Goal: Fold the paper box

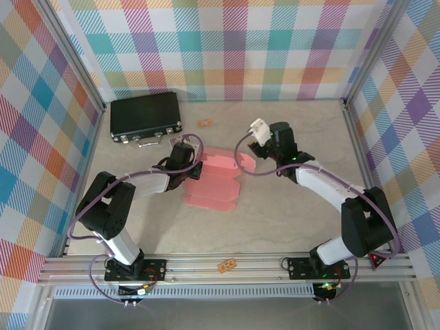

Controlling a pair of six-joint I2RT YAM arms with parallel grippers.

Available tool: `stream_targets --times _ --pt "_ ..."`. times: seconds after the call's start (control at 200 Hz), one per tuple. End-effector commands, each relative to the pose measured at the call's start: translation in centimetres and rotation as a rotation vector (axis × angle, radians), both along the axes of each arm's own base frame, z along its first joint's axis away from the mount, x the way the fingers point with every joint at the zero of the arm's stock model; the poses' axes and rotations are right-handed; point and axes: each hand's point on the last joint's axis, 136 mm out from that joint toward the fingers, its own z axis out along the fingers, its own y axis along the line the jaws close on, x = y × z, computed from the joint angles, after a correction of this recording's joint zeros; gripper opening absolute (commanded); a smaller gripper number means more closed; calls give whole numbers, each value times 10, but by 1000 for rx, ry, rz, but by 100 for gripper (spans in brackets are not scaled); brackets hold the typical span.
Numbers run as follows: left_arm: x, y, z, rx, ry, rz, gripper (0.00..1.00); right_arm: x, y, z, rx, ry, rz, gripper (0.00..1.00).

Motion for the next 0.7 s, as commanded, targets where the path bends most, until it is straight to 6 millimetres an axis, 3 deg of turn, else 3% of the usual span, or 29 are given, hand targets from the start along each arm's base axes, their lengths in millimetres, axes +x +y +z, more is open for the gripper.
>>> stream_targets --times 0.0,0.105,0.3,0.455,0.695 --pt "5 -4 18 -20 -97 -19 0 -2 -25 -35 115 182 -103 62" --pt "4 -5 16 -18 -91 -26 0 -4 -26 -58 120 265 -70 58" --pt "3 -3 11 -11 -83 -18 0 -15 -7 -91 121 374 50 50" --pt "3 -2 10 -9 -84 -13 0 -27 8 -102 147 435 145 48" --pt "5 0 7 -5 -70 9 0 -41 30 -104 144 467 271 48"
